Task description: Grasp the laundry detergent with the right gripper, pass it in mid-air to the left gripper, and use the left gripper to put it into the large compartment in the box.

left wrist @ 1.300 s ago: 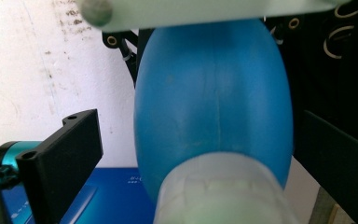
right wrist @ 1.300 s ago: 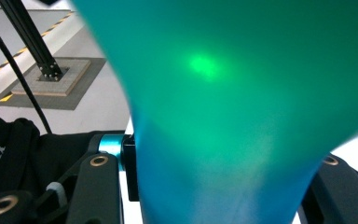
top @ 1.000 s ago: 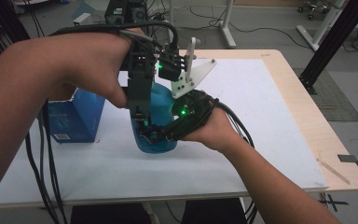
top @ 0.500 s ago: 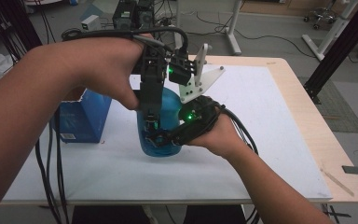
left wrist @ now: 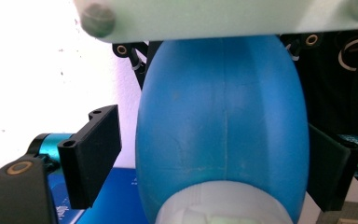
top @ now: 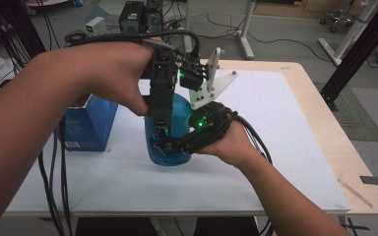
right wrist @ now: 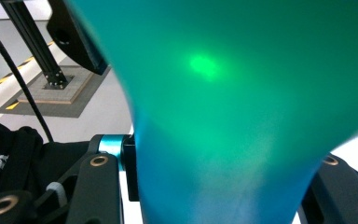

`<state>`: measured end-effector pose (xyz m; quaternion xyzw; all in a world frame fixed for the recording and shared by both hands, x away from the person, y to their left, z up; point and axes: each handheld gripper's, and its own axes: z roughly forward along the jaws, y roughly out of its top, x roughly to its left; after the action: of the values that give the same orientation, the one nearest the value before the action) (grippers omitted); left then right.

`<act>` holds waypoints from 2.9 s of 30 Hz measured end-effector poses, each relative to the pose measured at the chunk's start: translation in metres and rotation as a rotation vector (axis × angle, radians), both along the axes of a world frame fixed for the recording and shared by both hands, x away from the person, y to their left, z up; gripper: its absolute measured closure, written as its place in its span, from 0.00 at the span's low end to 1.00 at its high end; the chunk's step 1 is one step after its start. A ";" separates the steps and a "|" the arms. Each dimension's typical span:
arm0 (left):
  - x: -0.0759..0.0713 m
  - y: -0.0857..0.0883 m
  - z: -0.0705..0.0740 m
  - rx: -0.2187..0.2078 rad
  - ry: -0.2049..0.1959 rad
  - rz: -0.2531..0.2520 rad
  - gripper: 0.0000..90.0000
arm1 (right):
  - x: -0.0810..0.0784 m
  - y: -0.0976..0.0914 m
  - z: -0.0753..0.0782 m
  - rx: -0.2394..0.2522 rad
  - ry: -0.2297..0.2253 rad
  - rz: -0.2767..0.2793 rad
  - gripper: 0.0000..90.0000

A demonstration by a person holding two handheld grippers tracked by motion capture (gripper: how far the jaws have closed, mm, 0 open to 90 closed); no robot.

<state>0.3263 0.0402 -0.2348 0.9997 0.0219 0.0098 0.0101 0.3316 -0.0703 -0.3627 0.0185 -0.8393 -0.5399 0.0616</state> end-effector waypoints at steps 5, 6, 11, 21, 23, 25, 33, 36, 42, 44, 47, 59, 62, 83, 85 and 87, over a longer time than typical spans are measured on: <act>0.001 0.001 0.000 0.004 -0.003 -0.001 0.19 | 0.000 0.000 0.000 0.003 0.001 0.000 0.51; 0.001 0.001 -0.001 0.004 -0.003 0.000 0.19 | 0.000 0.000 0.000 0.002 0.000 0.000 0.51; 0.000 -0.001 -0.001 0.003 0.003 -0.010 0.25 | 0.000 0.000 0.000 0.003 0.001 -0.001 0.51; 0.001 -0.005 -0.002 0.008 0.013 -0.011 0.29 | 0.001 0.000 0.000 0.007 0.003 -0.003 0.51; 0.001 -0.005 -0.002 0.012 0.012 -0.009 0.29 | 0.001 0.000 0.000 0.007 0.002 -0.003 0.51; 0.002 -0.005 -0.002 0.015 0.012 -0.011 0.30 | 0.001 0.000 0.000 0.008 0.001 -0.003 0.51; 0.002 -0.004 -0.003 0.018 0.015 0.002 0.33 | 0.002 0.000 -0.001 0.009 0.002 -0.002 0.51; 0.003 -0.005 -0.002 0.014 0.037 -0.002 0.39 | 0.002 0.000 -0.001 0.008 0.000 -0.005 0.51; 0.003 -0.004 -0.001 0.004 0.046 -0.005 0.43 | 0.002 -0.002 0.000 0.011 -0.005 -0.011 0.51; 0.004 -0.005 -0.001 0.000 0.044 -0.010 0.44 | 0.002 -0.003 0.000 0.014 -0.005 -0.013 0.51; 0.004 -0.005 -0.001 0.001 0.045 -0.007 0.44 | 0.002 -0.003 0.001 0.012 -0.006 -0.015 0.51; 0.005 -0.001 0.000 0.016 0.039 0.018 0.44 | -0.001 -0.014 0.002 -0.017 -0.013 -0.077 0.31; 0.007 0.004 0.002 0.019 0.036 0.036 0.44 | -0.003 -0.021 0.003 -0.085 -0.053 -0.116 0.25; 0.020 0.042 0.036 0.043 0.040 0.191 0.44 | 0.010 -0.069 0.034 -0.355 -0.087 -0.222 0.01; 0.024 0.047 0.045 0.039 0.040 0.223 0.44 | 0.013 -0.072 0.038 -0.393 -0.086 -0.222 0.01; 0.028 0.054 0.056 0.038 0.040 0.269 0.44 | 0.015 -0.075 0.042 -0.433 -0.096 -0.215 0.01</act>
<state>0.3543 0.0944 -0.1785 0.9877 0.1555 -0.0083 -0.0108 0.3467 -0.1454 -0.3203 -0.0591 -0.9344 -0.3496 -0.0336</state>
